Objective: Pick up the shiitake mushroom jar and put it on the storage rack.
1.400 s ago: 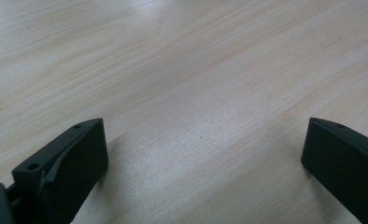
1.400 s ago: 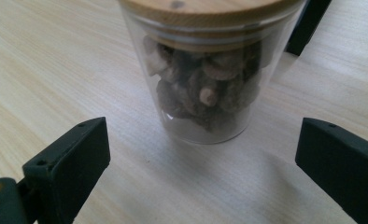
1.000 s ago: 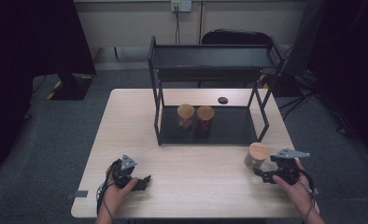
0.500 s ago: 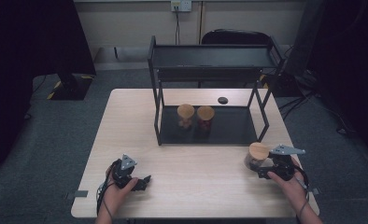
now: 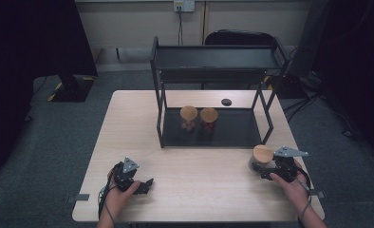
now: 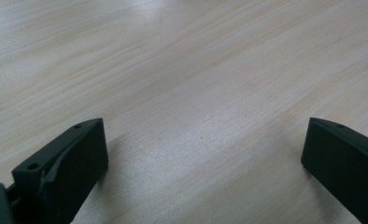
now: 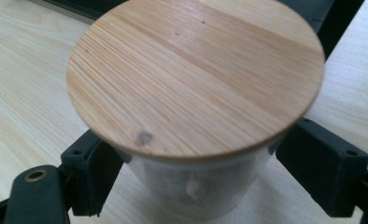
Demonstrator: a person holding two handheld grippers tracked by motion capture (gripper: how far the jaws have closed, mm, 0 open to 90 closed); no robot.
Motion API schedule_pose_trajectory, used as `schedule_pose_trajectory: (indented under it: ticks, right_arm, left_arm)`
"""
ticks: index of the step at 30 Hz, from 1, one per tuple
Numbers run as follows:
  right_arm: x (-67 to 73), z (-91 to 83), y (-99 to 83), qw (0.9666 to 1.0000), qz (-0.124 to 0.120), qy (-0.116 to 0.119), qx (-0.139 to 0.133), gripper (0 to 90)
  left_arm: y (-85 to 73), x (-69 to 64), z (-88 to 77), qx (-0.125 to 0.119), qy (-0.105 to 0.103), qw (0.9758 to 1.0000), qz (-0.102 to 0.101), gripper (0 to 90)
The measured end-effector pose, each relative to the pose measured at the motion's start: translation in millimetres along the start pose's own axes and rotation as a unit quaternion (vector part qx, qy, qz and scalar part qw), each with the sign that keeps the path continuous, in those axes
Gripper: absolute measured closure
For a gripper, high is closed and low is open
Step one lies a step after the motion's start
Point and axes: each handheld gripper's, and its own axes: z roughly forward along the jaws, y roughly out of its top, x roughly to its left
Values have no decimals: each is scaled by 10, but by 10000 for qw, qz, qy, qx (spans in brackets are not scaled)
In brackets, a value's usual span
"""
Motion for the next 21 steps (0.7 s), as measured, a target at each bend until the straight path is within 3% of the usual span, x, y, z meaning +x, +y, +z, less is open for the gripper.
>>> schedule_pose_trajectory:
  ticks: [9,21]
  right_arm:
    - [46,34,27,9997,-206,-38,-83,244]
    - [62,44,48,9994,-325,-97,-97,255]
  left_arm:
    - [0,0,0,0,0,10000,1,1]
    - [0,0,0,-2,-1,10000,0,0]
